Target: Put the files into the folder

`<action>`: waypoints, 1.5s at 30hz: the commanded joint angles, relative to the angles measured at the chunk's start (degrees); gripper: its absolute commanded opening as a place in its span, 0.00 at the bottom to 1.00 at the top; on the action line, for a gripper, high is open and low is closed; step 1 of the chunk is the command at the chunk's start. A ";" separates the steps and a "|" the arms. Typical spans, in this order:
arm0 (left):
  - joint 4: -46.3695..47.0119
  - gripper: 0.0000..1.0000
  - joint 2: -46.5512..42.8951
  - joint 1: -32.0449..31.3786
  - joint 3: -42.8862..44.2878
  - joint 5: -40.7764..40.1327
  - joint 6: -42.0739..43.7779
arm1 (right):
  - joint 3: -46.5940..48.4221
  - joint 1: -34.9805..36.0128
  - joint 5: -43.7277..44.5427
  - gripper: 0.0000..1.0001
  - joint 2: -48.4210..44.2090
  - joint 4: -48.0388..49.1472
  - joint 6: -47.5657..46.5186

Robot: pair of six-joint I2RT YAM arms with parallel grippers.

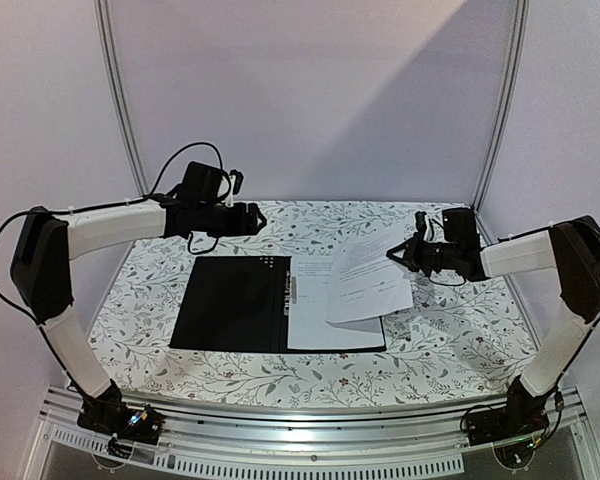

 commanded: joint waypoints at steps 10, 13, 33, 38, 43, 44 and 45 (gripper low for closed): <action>0.60 0.78 1.48 0.94 -0.06 1.09 0.13 | 6.46 5.74 -10.05 0.00 7.18 -11.12 -8.98; 0.64 0.78 1.50 0.94 -0.08 1.09 0.14 | 6.42 6.56 -9.05 0.00 8.22 -10.80 -8.73; 0.69 0.78 1.85 1.02 -0.08 2.47 -0.55 | -5.40 10.21 0.94 0.05 6.80 7.48 9.07; 0.68 0.78 1.69 1.02 -0.08 2.73 -0.61 | -2.13 10.35 1.05 0.23 7.21 -0.16 6.63; 0.68 0.78 1.77 1.02 -0.08 2.94 -0.70 | -0.61 10.48 3.76 0.17 6.08 -6.62 4.27; 0.70 0.78 1.75 1.01 -0.08 2.87 -0.63 | -0.44 10.42 4.22 0.14 5.96 -7.66 3.75; 0.68 0.78 1.73 1.02 -0.08 2.78 -0.61 | -0.31 10.47 4.44 0.10 6.01 -8.31 3.46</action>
